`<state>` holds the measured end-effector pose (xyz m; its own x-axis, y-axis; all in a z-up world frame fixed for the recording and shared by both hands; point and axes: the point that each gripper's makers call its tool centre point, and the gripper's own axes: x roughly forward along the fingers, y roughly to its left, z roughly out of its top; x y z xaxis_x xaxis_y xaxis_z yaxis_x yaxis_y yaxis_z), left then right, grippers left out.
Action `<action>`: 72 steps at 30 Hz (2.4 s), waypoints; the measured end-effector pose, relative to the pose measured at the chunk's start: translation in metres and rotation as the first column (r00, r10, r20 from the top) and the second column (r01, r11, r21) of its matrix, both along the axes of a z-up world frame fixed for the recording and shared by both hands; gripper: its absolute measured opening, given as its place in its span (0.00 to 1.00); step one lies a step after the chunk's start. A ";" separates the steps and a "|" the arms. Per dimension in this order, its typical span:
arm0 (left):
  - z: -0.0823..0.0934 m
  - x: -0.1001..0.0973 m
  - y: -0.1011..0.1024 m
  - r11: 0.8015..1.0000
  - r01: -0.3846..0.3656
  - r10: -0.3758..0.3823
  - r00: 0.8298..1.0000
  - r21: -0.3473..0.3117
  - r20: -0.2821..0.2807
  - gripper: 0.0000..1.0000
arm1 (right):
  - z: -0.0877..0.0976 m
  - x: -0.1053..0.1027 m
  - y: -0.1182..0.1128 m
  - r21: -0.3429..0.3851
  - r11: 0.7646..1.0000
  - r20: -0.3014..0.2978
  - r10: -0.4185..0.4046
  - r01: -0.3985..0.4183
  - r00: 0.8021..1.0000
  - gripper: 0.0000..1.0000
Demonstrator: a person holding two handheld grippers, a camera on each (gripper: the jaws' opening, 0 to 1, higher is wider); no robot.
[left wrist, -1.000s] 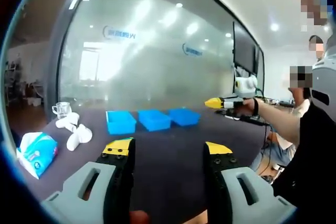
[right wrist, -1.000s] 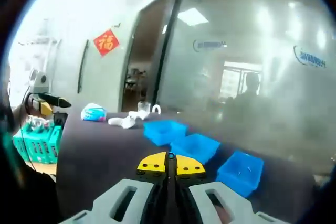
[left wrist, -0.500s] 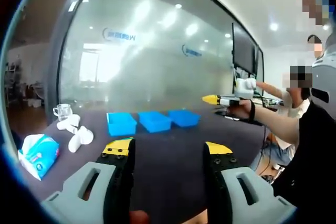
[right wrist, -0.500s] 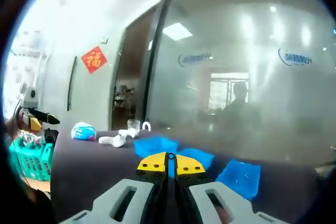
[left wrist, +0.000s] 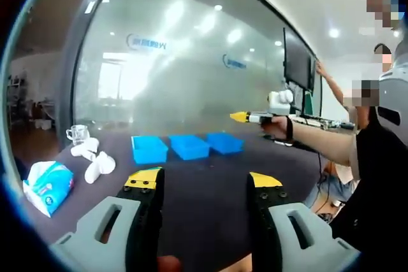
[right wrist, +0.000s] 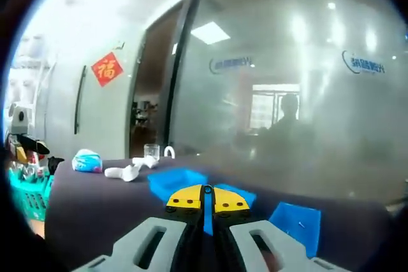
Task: Sort the screws, nuts, and washers into the corresponding bins
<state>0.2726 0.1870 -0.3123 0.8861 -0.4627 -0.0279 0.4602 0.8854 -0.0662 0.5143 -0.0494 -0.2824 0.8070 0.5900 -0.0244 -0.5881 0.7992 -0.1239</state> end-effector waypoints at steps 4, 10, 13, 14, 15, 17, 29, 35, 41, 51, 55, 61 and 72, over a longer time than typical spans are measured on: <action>0.000 -0.001 0.001 1.000 -0.004 0.004 1.000 0.000 0.001 0.51 | -0.003 0.025 0.000 0.047 0.998 -0.041 -0.030 0.032 0.999 0.01; 0.000 0.000 0.003 1.000 -0.010 0.010 1.000 -0.003 -0.001 0.51 | -0.014 0.068 0.020 -0.004 0.998 -0.074 -0.056 0.056 0.996 0.01; -0.002 0.000 0.003 1.000 -0.010 0.010 1.000 0.001 -0.004 0.51 | -0.018 0.086 0.031 -0.015 0.999 -0.105 -0.054 0.052 0.993 0.01; -0.002 0.000 0.002 1.000 -0.009 0.009 1.000 -0.001 -0.005 0.51 | -0.019 0.091 0.034 -0.020 0.998 -0.108 -0.055 0.053 0.993 0.01; -0.001 0.000 0.002 1.000 -0.009 0.009 1.000 -0.001 -0.005 0.51 | -0.020 0.094 0.037 -0.030 0.998 -0.113 -0.057 0.053 0.992 0.01; -0.001 0.000 0.002 1.000 -0.009 0.009 1.000 0.000 -0.006 0.51 | -0.022 0.099 0.043 -0.040 0.997 -0.116 -0.063 0.059 0.991 0.01; -0.003 -0.001 0.007 1.000 -0.028 0.028 1.000 -0.001 -0.012 0.51 | -0.047 0.127 0.053 -0.090 0.992 -0.175 -0.106 0.092 0.979 0.02; -0.004 -0.001 0.009 0.999 -0.035 0.035 0.999 -0.001 -0.014 0.51 | -0.049 0.131 0.049 -0.099 0.990 -0.174 -0.118 0.102 0.978 0.02; -0.003 -0.003 0.006 0.999 -0.032 0.032 0.999 -0.001 -0.011 0.51 | -0.046 0.134 0.052 -0.101 0.990 -0.160 -0.109 0.093 0.981 0.02; -0.003 -0.004 0.010 0.999 -0.039 0.039 0.999 -0.001 -0.009 0.51 | -0.043 0.129 0.053 -0.107 0.990 -0.121 -0.100 0.087 0.988 0.22; -0.002 -0.004 0.010 0.999 -0.036 0.036 0.999 -0.002 -0.007 0.51 | -0.049 0.109 0.058 -0.103 0.993 -0.140 -0.066 0.052 0.988 0.25; -0.002 -0.004 0.009 0.999 -0.034 0.034 0.999 -0.003 -0.004 0.51 | -0.060 0.065 0.061 -0.127 0.992 -0.142 0.009 -0.027 0.990 0.30; -0.003 0.000 -0.002 1.000 -0.009 0.009 1.000 0.003 -0.008 0.51 | -0.052 0.009 0.037 -0.017 0.998 -0.137 0.058 -0.061 0.989 0.30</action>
